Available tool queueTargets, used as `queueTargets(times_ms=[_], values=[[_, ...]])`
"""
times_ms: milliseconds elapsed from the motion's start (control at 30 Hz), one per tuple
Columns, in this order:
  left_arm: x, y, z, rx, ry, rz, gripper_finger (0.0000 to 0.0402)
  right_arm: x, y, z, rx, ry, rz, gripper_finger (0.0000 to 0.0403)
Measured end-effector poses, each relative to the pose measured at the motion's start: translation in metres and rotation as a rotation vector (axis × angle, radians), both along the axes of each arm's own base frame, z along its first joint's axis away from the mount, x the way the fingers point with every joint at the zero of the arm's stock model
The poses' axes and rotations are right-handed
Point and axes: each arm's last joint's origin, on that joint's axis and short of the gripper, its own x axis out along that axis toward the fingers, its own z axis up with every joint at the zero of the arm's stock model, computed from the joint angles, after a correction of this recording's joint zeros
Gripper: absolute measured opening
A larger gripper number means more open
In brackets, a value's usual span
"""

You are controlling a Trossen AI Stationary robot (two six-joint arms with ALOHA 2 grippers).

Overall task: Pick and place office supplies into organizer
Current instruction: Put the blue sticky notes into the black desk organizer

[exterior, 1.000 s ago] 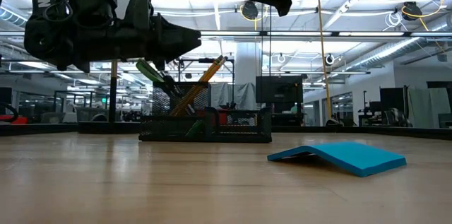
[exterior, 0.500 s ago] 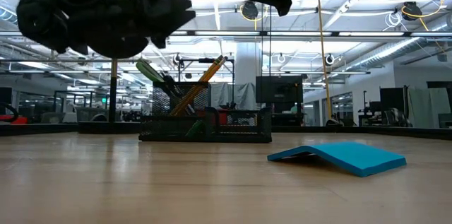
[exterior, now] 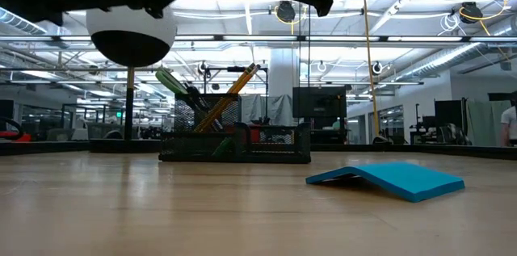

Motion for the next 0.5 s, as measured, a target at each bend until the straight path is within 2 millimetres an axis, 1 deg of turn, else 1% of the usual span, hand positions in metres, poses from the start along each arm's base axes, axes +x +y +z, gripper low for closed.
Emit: queueTargets(times_ms=[100,233,400,500], values=[[-0.008,-0.005,0.006,0.020,-0.008,0.030,0.0154,0.000,0.003,0.000,-0.006,-0.003,0.019,0.0155],[-0.015,-0.012,0.019,0.027,-0.019,0.043,0.0154,-0.001,0.013,0.001,-0.051,-0.011,0.115,0.0155],[-0.012,-0.024,0.046,0.102,0.084,0.069,0.0154,-0.004,0.027,0.003,-0.167,-0.032,0.196,0.0155],[-0.011,-0.032,0.065,0.144,0.150,0.080,0.0154,-0.006,0.037,0.003,-0.236,-0.040,0.237,0.0155]])
